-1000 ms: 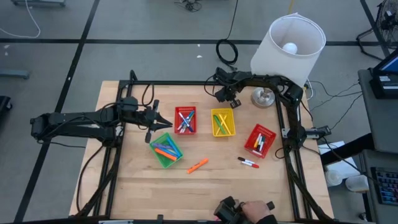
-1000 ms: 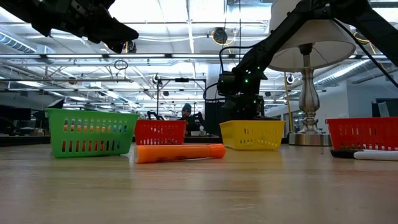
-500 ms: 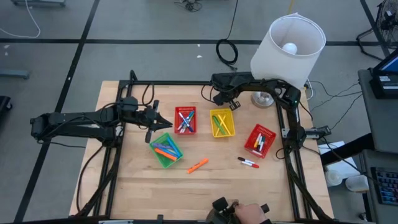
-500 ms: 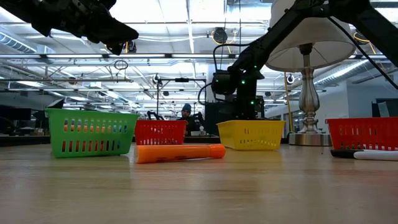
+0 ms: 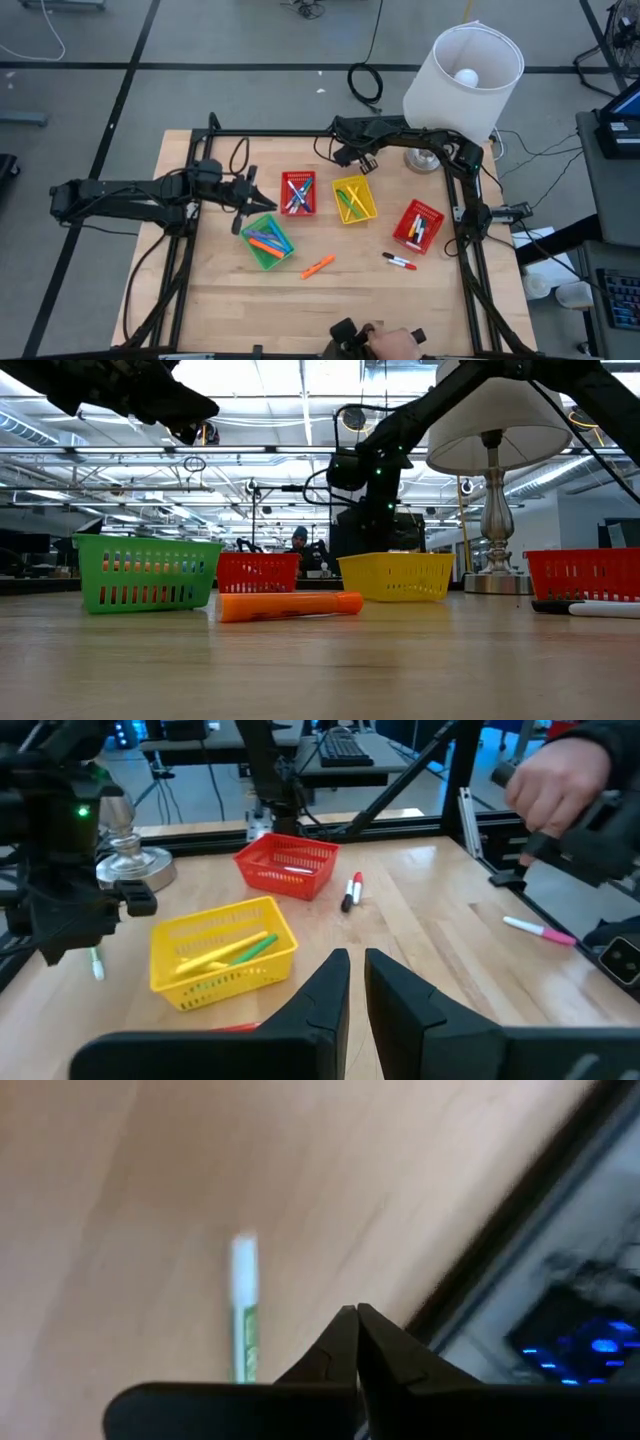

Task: Pick & Place Markers
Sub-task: Put the light green highlighter into the left red bin

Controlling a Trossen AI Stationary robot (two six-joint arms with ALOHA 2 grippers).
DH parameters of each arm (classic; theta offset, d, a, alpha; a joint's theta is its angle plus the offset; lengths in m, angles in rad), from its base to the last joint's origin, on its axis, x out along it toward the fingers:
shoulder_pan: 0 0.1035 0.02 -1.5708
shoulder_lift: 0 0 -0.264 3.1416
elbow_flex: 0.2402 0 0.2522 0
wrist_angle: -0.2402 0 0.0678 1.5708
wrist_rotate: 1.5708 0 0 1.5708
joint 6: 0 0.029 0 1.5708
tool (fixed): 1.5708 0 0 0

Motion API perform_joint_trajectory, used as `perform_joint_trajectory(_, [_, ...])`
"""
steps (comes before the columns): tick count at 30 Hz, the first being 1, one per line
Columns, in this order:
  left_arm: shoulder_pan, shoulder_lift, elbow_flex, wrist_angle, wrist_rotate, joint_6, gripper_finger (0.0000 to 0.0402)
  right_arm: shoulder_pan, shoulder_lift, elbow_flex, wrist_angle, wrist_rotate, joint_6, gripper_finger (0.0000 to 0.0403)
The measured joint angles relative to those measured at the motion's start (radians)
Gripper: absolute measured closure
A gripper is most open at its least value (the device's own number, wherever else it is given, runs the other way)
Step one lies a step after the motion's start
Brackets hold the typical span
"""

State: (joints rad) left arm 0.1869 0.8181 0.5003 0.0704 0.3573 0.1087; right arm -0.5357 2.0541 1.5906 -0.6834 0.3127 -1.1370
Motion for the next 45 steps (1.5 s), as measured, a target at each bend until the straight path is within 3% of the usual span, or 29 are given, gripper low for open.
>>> perform_joint_trajectory(7, [-0.013, 0.0, 0.0, 0.0, 0.0, 0.023, 0.036, -0.065, -0.008, 0.002, -0.072, -0.029, 0.129, 0.0401])
perform_joint_trajectory(12, [-0.013, 0.0, 0.0, -0.007, 0.0, 0.043, 0.036, -0.094, -0.038, 0.002, -0.171, -0.053, 0.127, 0.0402])
perform_joint_trajectory(15, [-0.013, 0.0, 0.0, -0.021, 0.0, 0.044, 0.036, -0.093, -0.062, 0.002, -0.193, -0.055, 0.297, 0.0402])
perform_joint_trajectory(22, [-0.013, 0.0, 0.0, -0.062, -0.001, 0.045, 0.036, -0.083, -0.117, 0.001, -0.407, -0.342, 0.434, 0.0372])
perform_joint_trajectory(35, [-0.013, 0.0, 0.0, -0.068, -0.001, 0.051, 0.036, -0.077, -0.116, -0.14, -0.444, -0.314, 0.557, 0.0212])
perform_joint_trajectory(39, [-0.013, 0.0, 0.0, -0.068, -0.001, 0.05, 0.036, -0.07, -0.117, -0.218, -0.42, -0.307, 0.584, 0.0196])
perform_joint_trajectory(45, [-0.013, 0.0, 0.0, -0.067, -0.001, 0.049, 0.036, -0.042, -0.124, -0.34, -0.317, -0.27, 0.583, 0.0204])
